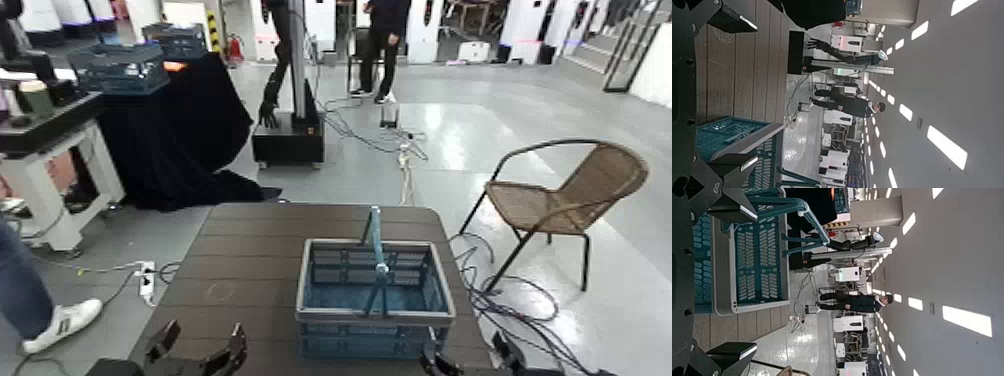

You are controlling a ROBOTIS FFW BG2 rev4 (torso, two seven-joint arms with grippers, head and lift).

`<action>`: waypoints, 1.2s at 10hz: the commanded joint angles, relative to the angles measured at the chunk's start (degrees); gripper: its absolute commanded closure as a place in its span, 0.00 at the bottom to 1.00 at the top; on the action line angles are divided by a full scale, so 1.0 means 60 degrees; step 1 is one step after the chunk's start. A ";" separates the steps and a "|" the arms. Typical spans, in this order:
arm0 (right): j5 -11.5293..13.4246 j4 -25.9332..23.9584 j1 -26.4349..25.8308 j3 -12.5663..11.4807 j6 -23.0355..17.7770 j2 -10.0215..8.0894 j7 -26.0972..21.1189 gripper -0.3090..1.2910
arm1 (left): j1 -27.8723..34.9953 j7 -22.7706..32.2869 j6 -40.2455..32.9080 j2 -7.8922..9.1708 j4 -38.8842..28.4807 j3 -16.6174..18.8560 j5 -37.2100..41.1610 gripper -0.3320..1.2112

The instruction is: Grasp the handle of the crate.

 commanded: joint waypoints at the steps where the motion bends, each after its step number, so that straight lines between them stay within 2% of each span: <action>1: -0.0039 0.0015 0.0000 -0.0003 0.0004 0.0004 0.0000 0.29 | -0.0015 -0.0012 -0.0030 0.0000 0.0010 -0.0014 0.0006 0.30; 7: -0.0112 0.0044 0.0000 0.0012 0.0018 0.0018 0.0000 0.29 | -0.0337 -0.0305 0.0058 0.0000 0.0186 0.0074 0.0460 0.30; 9: -0.0127 0.0044 0.0000 0.0012 0.0018 0.0033 0.0000 0.29 | -0.0674 -0.0569 0.0703 0.0000 0.0171 0.0132 0.0841 0.30; 12: -0.0141 0.0044 -0.0015 0.0012 0.0062 0.0047 0.0000 0.29 | -0.1363 -0.0832 0.2168 0.0147 0.0127 0.0118 0.2057 0.30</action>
